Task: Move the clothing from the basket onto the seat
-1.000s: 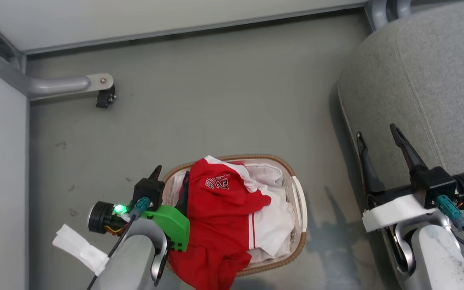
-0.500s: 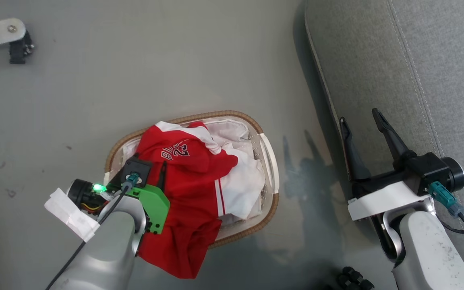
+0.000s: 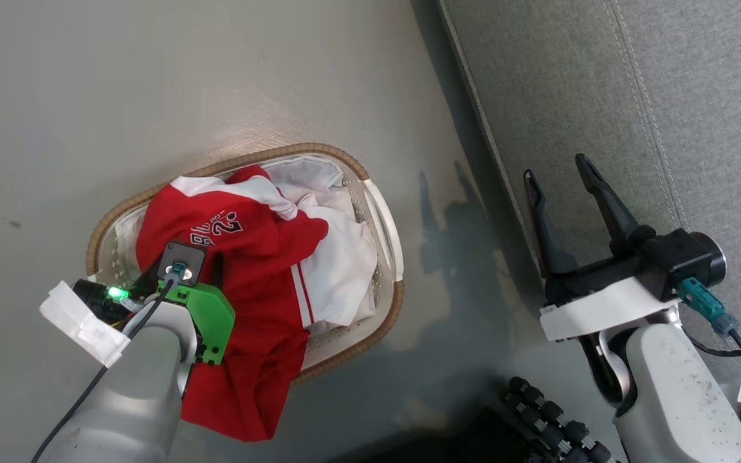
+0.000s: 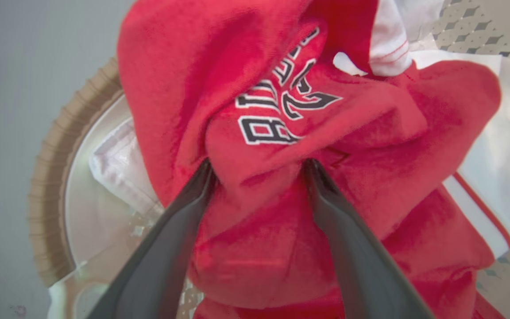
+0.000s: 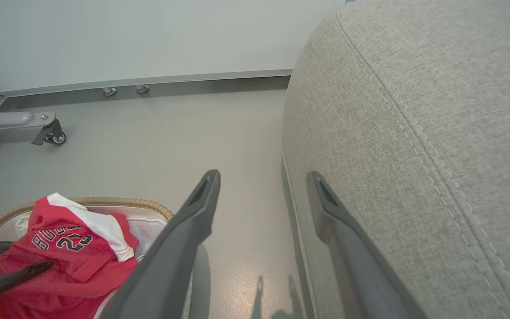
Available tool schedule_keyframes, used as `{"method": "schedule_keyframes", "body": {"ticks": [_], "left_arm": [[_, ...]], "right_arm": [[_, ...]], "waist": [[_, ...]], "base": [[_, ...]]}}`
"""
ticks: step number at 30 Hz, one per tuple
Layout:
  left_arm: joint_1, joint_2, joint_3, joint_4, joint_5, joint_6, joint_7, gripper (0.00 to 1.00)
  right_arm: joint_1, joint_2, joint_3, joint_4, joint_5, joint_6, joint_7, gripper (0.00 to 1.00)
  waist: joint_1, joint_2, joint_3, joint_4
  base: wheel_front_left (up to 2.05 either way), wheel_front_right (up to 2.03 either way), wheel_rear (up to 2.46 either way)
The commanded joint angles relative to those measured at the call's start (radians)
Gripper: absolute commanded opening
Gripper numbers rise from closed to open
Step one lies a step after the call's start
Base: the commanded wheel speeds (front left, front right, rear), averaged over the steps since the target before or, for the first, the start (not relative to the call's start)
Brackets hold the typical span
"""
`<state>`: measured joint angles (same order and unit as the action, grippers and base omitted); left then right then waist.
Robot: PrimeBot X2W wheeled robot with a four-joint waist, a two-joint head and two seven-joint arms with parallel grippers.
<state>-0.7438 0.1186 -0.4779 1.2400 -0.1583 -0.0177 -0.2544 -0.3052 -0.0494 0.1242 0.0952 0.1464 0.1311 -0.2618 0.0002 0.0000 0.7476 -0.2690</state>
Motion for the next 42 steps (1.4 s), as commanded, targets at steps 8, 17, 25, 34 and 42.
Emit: {"method": "schedule_keyframes", "body": {"ticks": [8, 17, 25, 34, 42], "left_arm": [[-0.004, -0.003, -0.008, 0.024, -0.012, -0.004, -0.001, 0.0], [0.072, -0.039, -0.028, -0.05, -0.028, -0.045, -0.012, 0.0], [0.146, -0.055, -0.074, -0.221, -0.015, -0.087, -0.011, 0.0], [0.142, -0.06, -0.152, -0.368, -0.02, -0.112, -0.01, 0.0], [0.039, -0.051, -0.288, -0.407, -0.073, -0.113, -0.007, 0.0]], "right_arm": [[0.0, -0.002, 0.007, 0.006, 0.001, -0.001, -0.005, 1.0], [0.027, -0.002, -0.048, 0.045, -0.028, -0.001, -0.005, 1.0], [0.087, -0.003, -0.116, 0.074, -0.083, -0.001, -0.005, 1.0], [0.187, -0.003, -0.161, 0.103, -0.131, -0.001, -0.005, 1.0], [0.265, -0.003, -0.123, 0.113, -0.135, -0.001, -0.005, 1.0]], "waist": [[-0.0002, 0.0, -0.016, -0.015], [-0.0002, 0.0, -0.152, 0.043], [-0.0002, 0.0, -0.329, 0.127], [-0.0002, 0.0, -0.541, 0.221], [-0.0002, 0.0, -0.695, 0.268]], "base": [[0.0, 0.0, 0.0], [0.0, 0.0, 0.0], [0.0, 0.0, 0.0], [0.0, 0.0, 0.0], [0.0, 0.0, 0.0]]}}
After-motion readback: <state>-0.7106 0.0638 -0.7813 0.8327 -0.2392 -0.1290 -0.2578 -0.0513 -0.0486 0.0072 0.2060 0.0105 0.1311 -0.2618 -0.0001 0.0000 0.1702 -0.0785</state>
